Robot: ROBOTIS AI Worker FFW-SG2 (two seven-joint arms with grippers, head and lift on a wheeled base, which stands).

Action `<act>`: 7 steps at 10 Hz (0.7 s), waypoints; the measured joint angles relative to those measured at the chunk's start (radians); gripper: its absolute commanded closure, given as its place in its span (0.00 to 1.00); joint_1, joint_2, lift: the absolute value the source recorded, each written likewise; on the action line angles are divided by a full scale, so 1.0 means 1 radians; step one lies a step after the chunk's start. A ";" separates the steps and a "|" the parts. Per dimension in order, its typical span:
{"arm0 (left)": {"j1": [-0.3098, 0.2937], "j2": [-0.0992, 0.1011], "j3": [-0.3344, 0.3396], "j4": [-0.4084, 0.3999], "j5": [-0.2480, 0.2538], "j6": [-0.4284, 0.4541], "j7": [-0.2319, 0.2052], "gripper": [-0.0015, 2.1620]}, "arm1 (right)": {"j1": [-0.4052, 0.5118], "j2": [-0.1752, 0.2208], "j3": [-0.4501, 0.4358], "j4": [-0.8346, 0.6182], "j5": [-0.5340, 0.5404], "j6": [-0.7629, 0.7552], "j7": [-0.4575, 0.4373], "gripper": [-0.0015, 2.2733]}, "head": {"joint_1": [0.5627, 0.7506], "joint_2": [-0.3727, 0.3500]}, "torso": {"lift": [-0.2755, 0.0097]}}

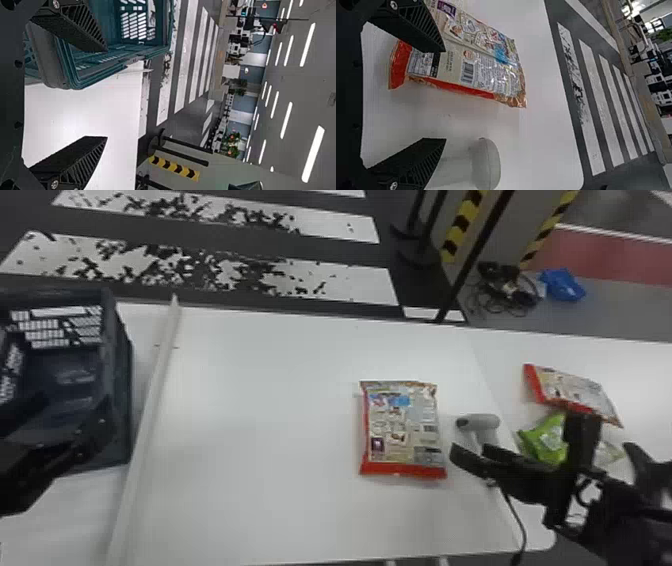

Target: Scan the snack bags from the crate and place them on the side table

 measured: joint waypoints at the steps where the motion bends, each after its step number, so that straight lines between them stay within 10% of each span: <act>1: 0.000 0.000 -0.001 0.002 0.000 0.000 0.000 0.04 | -0.013 -0.005 0.015 0.007 -0.001 0.027 0.013 0.03 | 0.70 0.30 | 0.63; 6: 0.000 0.000 -0.001 0.005 0.000 0.000 0.001 0.04 | -0.125 -0.044 0.099 0.154 0.022 0.057 0.130 0.04 | 0.70 0.37 | 0.63; 7: 0.001 0.000 -0.001 0.005 0.000 0.000 0.001 0.04 | -0.145 -0.049 0.116 0.186 0.025 0.057 0.138 0.16 | 0.70 0.38 | 0.63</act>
